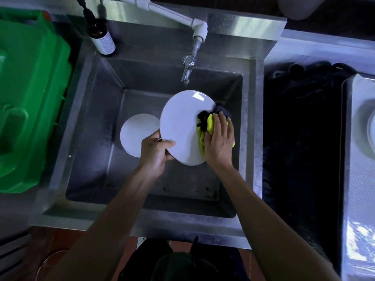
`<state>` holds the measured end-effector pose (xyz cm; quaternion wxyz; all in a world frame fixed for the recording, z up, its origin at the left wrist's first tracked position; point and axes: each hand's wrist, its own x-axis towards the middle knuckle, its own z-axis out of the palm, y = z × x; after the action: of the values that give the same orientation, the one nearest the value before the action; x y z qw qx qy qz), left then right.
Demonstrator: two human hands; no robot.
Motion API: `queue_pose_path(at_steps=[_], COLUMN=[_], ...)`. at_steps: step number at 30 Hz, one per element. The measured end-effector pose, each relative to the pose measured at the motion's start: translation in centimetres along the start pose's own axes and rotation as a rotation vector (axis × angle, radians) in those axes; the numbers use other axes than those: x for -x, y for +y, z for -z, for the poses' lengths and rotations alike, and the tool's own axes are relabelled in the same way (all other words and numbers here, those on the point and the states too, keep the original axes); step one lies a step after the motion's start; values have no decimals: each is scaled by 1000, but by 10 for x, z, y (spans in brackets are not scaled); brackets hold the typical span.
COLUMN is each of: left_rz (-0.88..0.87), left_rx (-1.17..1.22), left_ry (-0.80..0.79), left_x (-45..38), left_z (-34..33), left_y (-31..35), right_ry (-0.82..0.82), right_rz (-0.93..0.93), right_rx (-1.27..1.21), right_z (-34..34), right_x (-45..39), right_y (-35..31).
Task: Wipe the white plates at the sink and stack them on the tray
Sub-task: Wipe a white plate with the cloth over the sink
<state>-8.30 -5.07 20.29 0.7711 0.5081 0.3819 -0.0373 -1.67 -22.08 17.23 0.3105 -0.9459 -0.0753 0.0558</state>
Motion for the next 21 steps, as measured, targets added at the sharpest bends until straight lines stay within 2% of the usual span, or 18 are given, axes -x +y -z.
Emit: queue_pose_path(at_steps=[4,8,14,21], left_rz=[27,9,7,27], left_rx=[26,54,127,205], left_ry=[41,34,87,129], left_x=[-4,-5,-3,-3], left_z=[-2,-4,-1,0], left_y=[-5,-5,-5,-12], right_ry=[-67,-56,-43,64], right_rz=[8,79,88,-76], right_rx=[-76,-131,-132,-118], right_z=[-11,-22,-31,-35], right_x=[18,36,52,54], right_y=[-16,-35,-43,-25])
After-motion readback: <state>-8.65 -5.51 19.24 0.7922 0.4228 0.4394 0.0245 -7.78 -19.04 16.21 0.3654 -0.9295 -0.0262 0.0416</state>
